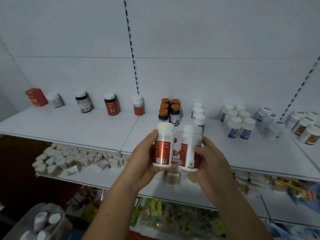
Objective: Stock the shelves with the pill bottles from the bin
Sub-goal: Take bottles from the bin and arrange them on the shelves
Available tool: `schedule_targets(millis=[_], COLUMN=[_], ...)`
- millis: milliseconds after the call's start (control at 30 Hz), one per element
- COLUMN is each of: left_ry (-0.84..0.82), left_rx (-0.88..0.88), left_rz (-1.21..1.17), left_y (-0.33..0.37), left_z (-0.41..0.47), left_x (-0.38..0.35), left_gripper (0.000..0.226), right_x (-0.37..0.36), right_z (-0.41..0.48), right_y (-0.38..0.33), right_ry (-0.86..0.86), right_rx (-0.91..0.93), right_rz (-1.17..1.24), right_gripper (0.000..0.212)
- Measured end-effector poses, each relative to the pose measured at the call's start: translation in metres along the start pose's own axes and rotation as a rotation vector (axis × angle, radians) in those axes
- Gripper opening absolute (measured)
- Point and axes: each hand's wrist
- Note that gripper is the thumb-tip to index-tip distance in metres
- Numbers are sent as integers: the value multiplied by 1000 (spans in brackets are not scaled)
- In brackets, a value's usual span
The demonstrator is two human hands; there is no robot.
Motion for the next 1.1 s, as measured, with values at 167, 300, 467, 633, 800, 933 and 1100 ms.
schedule_targets(millis=[167, 300, 467, 633, 800, 933, 1100], left_ry=[44, 59, 115, 92, 45, 10, -5], left_rx=[-38, -41, -84, -45, 56, 93, 85], left_rz=[-15, -29, 11, -5, -64, -76, -90], left_y=[22, 43, 75, 100, 109, 109, 107], left_z=[28, 57, 101, 141, 167, 174, 175], left_x=[48, 89, 133, 158, 170, 170, 168], left_gripper=[61, 53, 46, 46, 49, 47, 46], right_x=[-52, -97, -151, -181, -195, -200, -200], right_z=[22, 44, 70, 96, 110, 114, 120], right_y=[21, 46, 68, 86, 95, 99, 100], right_ry=[-25, 1, 36, 125, 169, 132, 90], right_rx=[-8, 24, -17, -54, -80, -140, -180], right_rz=[-38, -103, -56, 28, 59, 131, 164], right_gripper=[40, 37, 42, 39, 38, 40, 42])
Point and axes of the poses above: each hand's wrist, its own z-axis towards the middle knuckle, its own x-axis out of the back of the hand, y = z × x, and after that the axes turned 15 degrees about y, right-handed
